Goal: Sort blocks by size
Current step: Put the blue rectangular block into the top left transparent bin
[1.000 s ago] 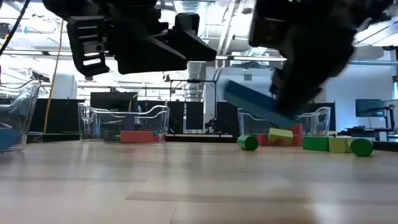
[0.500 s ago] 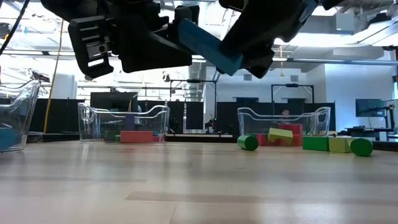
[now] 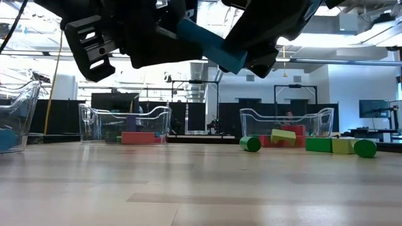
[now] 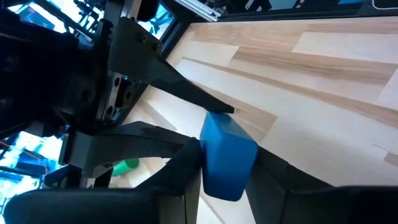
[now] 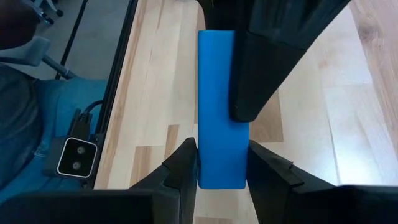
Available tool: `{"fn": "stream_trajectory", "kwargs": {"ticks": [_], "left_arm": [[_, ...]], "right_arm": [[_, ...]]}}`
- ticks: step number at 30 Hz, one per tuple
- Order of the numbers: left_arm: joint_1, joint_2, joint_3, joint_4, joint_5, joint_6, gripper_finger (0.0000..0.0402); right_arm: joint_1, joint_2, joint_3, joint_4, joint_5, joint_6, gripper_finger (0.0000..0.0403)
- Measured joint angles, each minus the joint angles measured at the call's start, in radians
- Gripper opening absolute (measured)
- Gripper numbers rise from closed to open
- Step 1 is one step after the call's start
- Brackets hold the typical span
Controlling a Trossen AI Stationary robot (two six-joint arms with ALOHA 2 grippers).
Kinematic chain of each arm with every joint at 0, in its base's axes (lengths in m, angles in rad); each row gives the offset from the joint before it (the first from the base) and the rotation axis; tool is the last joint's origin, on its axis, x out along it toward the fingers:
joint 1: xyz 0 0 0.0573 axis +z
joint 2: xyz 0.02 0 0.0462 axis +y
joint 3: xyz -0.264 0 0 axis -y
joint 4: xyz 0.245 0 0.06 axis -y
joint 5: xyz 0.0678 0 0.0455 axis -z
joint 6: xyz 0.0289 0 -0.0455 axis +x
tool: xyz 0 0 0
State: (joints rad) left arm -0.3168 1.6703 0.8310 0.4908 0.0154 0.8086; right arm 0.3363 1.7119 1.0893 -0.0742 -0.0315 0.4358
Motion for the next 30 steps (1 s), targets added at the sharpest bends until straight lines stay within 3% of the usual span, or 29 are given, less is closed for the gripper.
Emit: {"fn": "stream_trajectory", "kwargs": {"ticks": [20, 30], "left_arm": [[-0.023, 0.0, 0.0, 0.017, -0.043, 0.008, 0.0089], [-0.023, 0.0, 0.0, -0.007, -0.046, 0.017, 0.0054]], "right_arm": [[-0.001, 0.0, 0.001, -0.022, 0.001, 0.001, 0.0141], [-0.007, 0.0, 0.001, -0.044, 0.007, 0.016, 0.016]]}}
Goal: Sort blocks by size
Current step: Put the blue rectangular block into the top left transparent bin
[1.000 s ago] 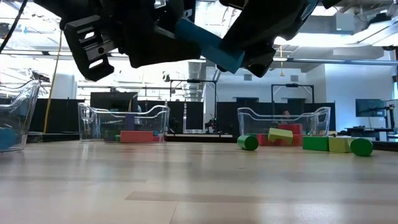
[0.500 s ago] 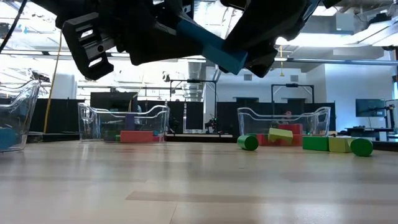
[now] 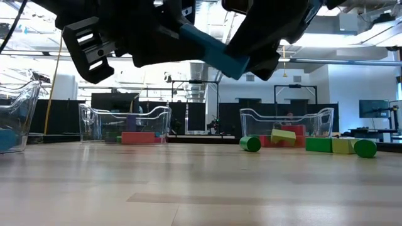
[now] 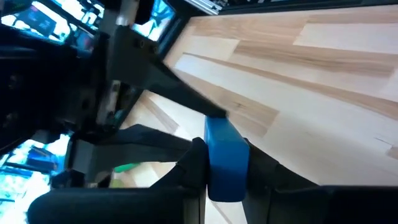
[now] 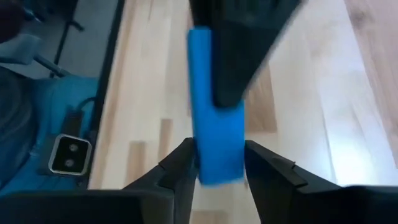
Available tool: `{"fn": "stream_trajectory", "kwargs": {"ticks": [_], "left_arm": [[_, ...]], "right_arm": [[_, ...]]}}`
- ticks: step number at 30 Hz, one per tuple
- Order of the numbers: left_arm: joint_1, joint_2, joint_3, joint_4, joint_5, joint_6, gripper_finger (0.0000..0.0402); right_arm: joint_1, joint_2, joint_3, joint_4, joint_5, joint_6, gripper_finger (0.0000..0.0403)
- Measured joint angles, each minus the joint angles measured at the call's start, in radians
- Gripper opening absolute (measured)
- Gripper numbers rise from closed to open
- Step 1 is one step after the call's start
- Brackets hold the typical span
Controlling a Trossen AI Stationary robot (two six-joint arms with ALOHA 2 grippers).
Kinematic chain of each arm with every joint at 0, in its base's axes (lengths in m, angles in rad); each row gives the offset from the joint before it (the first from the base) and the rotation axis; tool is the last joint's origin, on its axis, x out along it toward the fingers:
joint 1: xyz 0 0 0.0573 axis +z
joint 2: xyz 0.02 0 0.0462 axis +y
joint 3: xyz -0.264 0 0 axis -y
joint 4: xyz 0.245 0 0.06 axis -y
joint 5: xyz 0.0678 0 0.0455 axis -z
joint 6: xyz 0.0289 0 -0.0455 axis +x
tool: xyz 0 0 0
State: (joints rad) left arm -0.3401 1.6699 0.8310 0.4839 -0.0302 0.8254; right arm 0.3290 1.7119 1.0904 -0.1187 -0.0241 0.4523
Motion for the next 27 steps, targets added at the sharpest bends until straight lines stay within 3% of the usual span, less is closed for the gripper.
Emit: {"fn": "stream_trajectory", "kwargs": {"ticks": [11, 20, 27], "left_arm": [[-0.001, -0.036, 0.0, -0.091, -0.031, 0.013, 0.0054], [0.076, -0.23, 0.0, -0.347, -0.296, 0.014, 0.0054], [0.294, -0.481, 0.0, -0.554, -0.448, -0.086, 0.0054]], "right_arm": [[-0.004, -0.024, -0.002, -0.095, 0.005, 0.003, 0.0237], [0.02, -0.128, -0.002, -0.246, 0.125, 0.002, 0.025], [0.07, -0.154, -0.002, -0.32, 0.209, 0.003, 0.025]]}}
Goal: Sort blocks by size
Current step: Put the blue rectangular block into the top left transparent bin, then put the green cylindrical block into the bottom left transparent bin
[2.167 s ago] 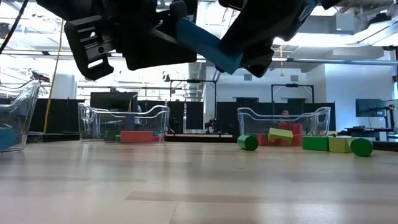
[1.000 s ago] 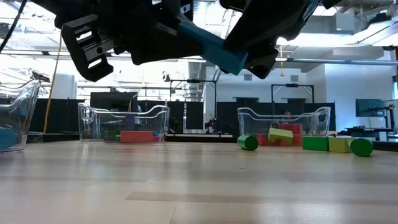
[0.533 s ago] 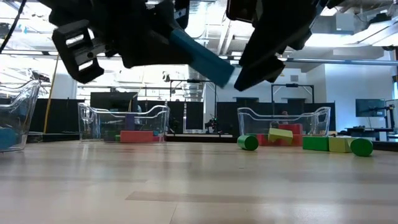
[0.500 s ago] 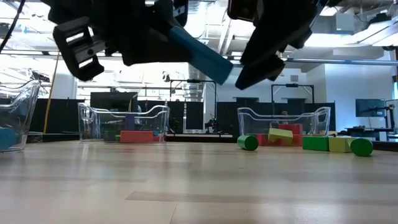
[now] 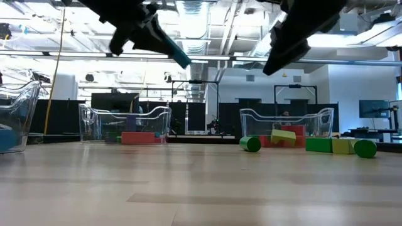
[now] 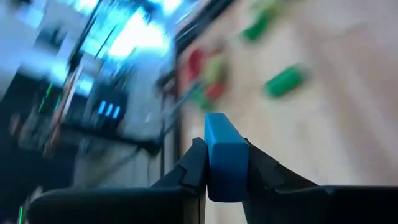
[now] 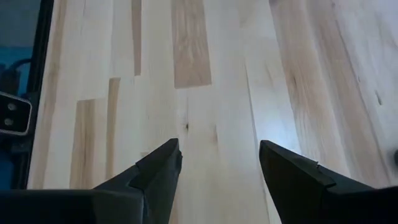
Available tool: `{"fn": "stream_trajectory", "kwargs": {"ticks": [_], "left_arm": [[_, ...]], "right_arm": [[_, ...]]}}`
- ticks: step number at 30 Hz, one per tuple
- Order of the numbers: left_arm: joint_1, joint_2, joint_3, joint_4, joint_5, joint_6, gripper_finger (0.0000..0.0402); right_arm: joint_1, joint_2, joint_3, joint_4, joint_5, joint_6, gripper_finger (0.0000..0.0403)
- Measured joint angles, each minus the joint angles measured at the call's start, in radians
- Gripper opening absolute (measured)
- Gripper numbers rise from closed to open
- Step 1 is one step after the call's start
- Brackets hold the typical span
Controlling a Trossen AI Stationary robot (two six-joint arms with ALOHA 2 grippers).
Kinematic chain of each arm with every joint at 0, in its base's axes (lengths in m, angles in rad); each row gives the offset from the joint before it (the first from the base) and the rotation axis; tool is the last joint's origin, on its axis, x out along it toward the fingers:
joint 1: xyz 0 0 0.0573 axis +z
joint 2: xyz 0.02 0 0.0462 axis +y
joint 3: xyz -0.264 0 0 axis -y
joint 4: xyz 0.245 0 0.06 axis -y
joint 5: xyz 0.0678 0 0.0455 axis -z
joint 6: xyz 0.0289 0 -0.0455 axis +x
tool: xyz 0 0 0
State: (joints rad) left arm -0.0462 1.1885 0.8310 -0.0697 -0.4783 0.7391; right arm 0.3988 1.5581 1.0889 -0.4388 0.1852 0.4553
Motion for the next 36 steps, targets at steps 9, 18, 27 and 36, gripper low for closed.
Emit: {"fn": "stream_trajectory", "kwargs": {"ticks": [9, 18, 27, 36], "left_arm": [[0.457, -0.22, 0.0, -0.161, 0.065, -0.307, 0.0054], [0.778, -0.096, 0.0, -0.314, 0.246, -0.491, 0.0055], [0.863, 0.05, 0.002, -0.386, 0.284, -0.6, 0.0066], [0.863, 0.049, 0.03, -0.425, 0.291, -0.639, 0.0137]], "right_arm": [[0.05, 0.0, 0.0, -0.05, 0.084, 0.011, 0.0249], [0.057, 0.0, 0.0, -0.066, 0.11, 0.015, 0.0249], [0.074, 0.0, 0.0, -0.064, 0.133, 0.015, 0.0249], [0.077, 0.0, 0.0, -0.064, 0.139, 0.016, 0.0249]]}}
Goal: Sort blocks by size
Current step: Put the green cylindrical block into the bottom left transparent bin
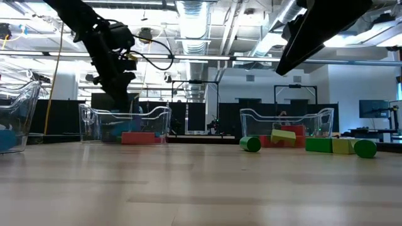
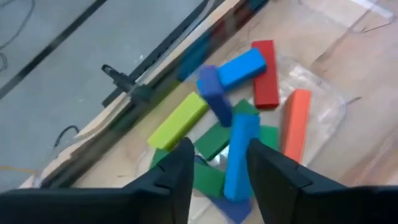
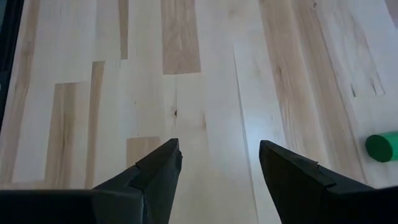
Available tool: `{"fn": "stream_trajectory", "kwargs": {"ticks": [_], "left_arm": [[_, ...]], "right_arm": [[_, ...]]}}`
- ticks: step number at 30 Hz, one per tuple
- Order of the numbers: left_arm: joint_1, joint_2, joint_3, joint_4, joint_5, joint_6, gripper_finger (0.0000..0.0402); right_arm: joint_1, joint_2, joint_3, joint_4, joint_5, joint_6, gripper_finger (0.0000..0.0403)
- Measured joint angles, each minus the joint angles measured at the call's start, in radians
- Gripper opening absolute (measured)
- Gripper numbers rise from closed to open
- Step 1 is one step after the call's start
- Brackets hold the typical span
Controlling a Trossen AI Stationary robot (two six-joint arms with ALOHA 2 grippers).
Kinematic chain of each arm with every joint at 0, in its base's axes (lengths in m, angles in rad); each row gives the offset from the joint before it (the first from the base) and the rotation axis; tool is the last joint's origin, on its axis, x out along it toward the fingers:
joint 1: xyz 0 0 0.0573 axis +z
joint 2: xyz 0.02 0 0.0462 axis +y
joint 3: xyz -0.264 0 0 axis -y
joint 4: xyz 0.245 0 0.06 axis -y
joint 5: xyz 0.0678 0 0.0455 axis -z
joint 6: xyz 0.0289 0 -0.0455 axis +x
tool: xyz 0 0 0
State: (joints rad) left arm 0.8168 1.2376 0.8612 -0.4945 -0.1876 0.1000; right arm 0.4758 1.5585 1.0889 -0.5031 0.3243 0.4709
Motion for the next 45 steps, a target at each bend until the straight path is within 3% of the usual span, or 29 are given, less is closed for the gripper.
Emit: {"fn": "stream_trajectory", "kwargs": {"ticks": [10, 15, 22, 25, 28, 36, 45], "left_arm": [[-0.019, -0.002, 0.009, 0.004, 0.0, -0.008, 0.016], [-0.06, -0.023, 0.009, 0.013, 0.014, -0.007, 0.016], [-0.166, -0.111, 0.009, 0.078, 0.244, -0.048, 0.0159], [-0.243, -0.143, 0.009, 0.105, 0.367, -0.053, 0.0159], [-0.337, -0.154, 0.009, 0.113, 0.428, -0.053, 0.0159], [-0.566, -0.149, -0.023, 0.143, 0.432, -0.004, 0.0158], [-0.653, -0.124, -0.048, 0.211, 0.418, 0.001, 0.0158]], "right_arm": [[0.0, 0.0, 0.0, -0.001, 0.031, 0.005, 0.0249], [-0.007, 0.0, 0.0, -0.03, 0.098, 0.072, 0.0249], [-0.086, 0.001, 0.0, -0.046, 0.131, 0.191, 0.0249], [-0.127, 0.001, -0.001, -0.046, 0.181, 0.233, 0.0249], [-0.171, 0.001, -0.024, -0.013, 0.214, 0.283, 0.0249], [-0.272, 0.044, -0.129, 0.013, 0.21, 0.44, 0.0249], [-0.342, 0.141, -0.14, 0.149, 0.174, 0.426, 0.0249]]}}
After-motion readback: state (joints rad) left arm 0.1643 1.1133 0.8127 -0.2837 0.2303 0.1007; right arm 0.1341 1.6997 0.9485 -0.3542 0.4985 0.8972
